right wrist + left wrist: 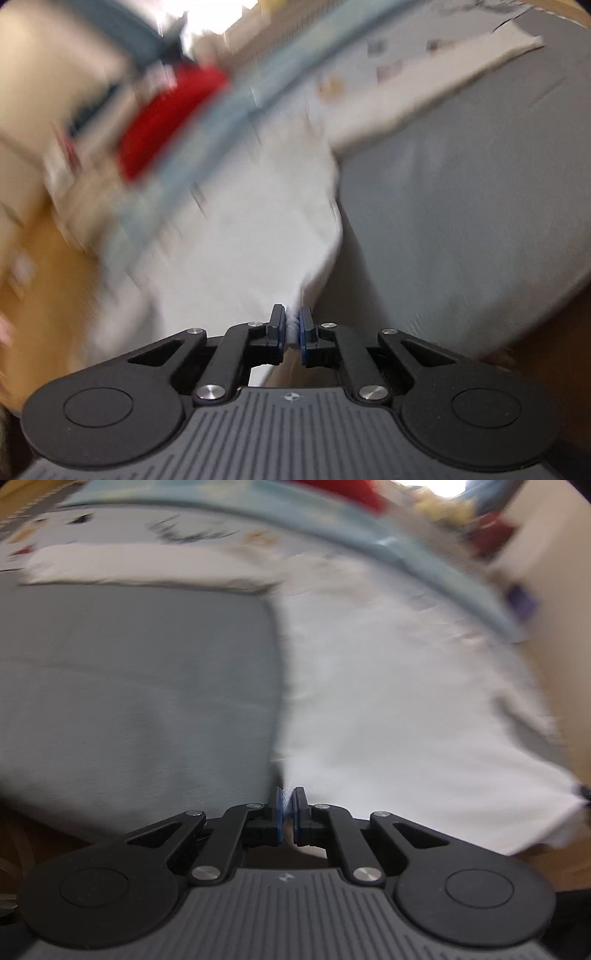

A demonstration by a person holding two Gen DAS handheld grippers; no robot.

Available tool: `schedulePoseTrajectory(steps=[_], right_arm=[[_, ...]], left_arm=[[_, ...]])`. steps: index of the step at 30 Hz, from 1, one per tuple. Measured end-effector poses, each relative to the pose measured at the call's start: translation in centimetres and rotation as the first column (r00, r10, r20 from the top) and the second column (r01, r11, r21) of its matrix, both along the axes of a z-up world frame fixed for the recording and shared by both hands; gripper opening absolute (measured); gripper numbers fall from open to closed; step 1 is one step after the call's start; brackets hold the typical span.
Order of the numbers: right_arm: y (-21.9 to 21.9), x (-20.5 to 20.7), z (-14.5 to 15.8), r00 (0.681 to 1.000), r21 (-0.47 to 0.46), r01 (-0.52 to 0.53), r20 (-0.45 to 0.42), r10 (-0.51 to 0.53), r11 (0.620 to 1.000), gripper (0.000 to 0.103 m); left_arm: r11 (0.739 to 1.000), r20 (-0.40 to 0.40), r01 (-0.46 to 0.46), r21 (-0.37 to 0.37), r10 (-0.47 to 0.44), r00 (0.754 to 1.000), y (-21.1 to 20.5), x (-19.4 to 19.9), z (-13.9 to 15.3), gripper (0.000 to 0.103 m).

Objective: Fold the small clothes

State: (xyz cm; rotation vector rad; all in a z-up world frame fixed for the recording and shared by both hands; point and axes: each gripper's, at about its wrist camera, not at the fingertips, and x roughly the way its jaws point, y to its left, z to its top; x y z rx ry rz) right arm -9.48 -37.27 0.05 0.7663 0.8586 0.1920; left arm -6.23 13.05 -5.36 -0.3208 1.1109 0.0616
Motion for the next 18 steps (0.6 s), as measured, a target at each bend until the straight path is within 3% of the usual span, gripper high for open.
schedulePoseTrajectory(steps=[2,4,9,11,14,18], right_arm=[[0.1,0.7,-1.3,0.995,-0.073,0.012,-0.095,-0.019,0.997,0.007],[0.8,1.3,-3.1,0.979,-0.159,-0.006,-0.2,-0.027,0.987,0.007],[2.2,2.1,-5.3,0.937,-0.353,-0.06,-0.341,-0.069,0.934,0.006],[2.2,2.1,-5.2,0.937,-0.417,-0.034,-0.329,-0.116,0.908,0.009],[2.6,1.6,-4.3,0.96,-0.399,-0.007,-0.259,-0.106,0.917,0.01],[4.4,1.7,-3.7,0.979,-0.368,-0.113,-0.198,0.041,0.923,0.012]], left_arm=[[0.999,-0.071,0.009,0.036,-0.006,0.997,-0.5,0.3,-1.5,0.005],[0.993,-0.079,0.052,0.102,-0.044,0.996,-1.6,0.4,-1.7,0.005],[0.987,-0.108,0.084,0.14,-0.069,0.992,-2.3,0.5,-2.2,0.01],[0.983,-0.095,0.074,0.165,-0.059,0.994,-2.2,0.6,-2.0,0.01],[0.987,-0.053,0.071,0.143,-0.064,0.997,-2.1,0.6,-1.4,0.01],[0.988,-0.039,0.109,0.114,-0.105,0.994,-2.7,0.7,-1.4,0.01]])
